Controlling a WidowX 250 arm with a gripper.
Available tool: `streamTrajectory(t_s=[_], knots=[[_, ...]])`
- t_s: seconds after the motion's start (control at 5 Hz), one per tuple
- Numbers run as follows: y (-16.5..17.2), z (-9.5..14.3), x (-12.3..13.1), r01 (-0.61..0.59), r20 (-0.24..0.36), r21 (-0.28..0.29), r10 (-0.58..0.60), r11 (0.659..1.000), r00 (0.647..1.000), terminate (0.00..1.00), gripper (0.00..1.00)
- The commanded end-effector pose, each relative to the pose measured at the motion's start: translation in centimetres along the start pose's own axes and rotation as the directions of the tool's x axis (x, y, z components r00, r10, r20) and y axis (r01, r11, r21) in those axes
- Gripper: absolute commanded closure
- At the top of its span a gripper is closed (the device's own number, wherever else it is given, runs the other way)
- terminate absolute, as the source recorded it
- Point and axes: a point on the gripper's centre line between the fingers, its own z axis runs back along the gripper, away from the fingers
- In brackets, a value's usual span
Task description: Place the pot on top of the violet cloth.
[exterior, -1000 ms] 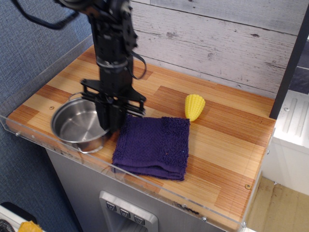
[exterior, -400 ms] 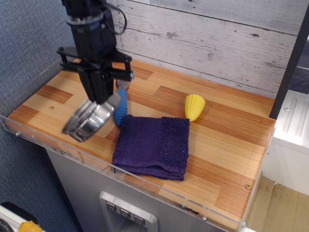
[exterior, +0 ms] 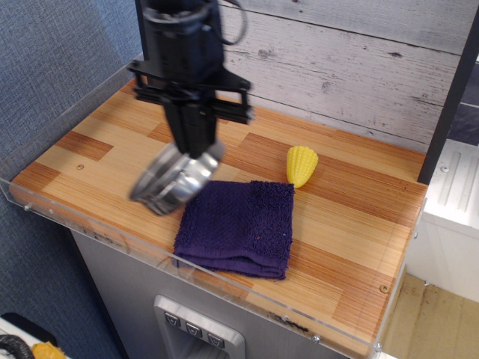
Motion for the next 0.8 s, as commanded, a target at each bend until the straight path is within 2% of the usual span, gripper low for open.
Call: streamTrajectory(t_s=[0.0, 0.4, 0.6], knots=[[-4.2, -2.1, 1.5, 0.072, 0.013, 0.027, -0.072, 0.997, 0.997, 0.00, 1.00], [-6.1, -7.9, 1.3, 0.101, -0.082, 0.044, -0.097, 0.994, 0.992, 0.00, 1.00], [-6.2, -8.4, 1.1, 0.101, -0.088, 0.034, -0.098, 0.994, 0.991, 0.00, 1.00]])
